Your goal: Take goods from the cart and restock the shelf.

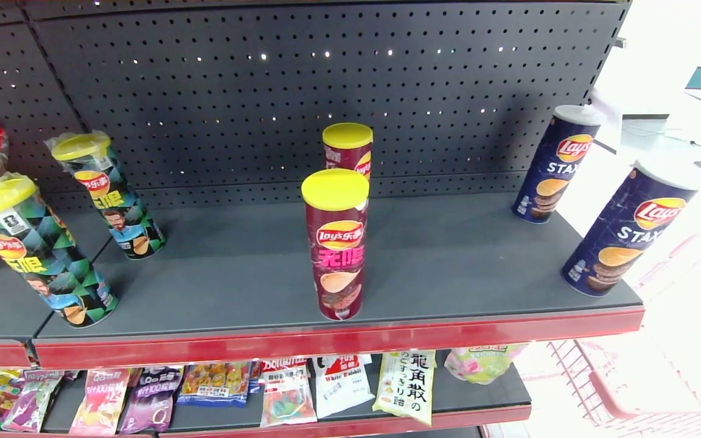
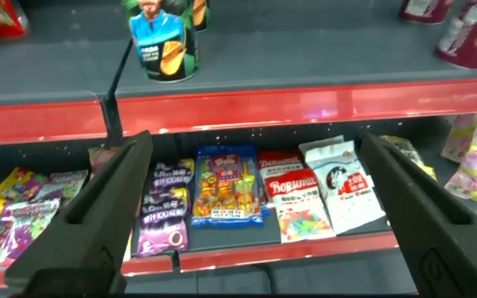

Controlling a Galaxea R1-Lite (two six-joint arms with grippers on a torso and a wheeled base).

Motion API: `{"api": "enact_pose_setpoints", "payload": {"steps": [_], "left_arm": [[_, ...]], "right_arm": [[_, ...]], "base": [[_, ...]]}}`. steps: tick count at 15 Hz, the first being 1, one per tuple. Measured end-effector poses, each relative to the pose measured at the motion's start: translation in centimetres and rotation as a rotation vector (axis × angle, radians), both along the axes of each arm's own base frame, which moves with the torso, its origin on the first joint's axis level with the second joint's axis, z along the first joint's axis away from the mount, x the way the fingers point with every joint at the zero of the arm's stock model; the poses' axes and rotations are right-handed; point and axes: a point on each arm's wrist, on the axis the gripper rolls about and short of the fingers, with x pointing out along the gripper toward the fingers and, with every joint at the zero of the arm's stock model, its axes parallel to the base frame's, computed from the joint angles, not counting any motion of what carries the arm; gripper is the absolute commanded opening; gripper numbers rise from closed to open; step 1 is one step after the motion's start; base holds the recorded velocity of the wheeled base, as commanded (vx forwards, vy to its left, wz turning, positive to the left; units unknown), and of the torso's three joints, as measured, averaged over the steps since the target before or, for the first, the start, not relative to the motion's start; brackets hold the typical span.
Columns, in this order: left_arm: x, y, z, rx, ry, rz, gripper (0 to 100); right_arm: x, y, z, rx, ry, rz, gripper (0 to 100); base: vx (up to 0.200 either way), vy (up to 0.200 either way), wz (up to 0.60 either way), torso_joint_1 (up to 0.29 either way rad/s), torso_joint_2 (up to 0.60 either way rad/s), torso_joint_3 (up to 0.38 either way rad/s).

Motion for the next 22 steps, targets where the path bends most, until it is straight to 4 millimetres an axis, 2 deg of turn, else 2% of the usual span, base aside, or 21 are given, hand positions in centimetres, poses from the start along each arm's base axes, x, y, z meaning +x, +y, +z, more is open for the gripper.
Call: {"api": "enact_pose_setpoints", "payload": {"steps": [22], "left_arm": [[0.00,0.00,0.00,-0.001,0.000,0.000,100]], "right_arm": [[0.00,0.00,-0.01,0.000,0.000,0.000,100]], "base": [[0.000,0.000,0.00,0.000,0.00,0.000]]}}
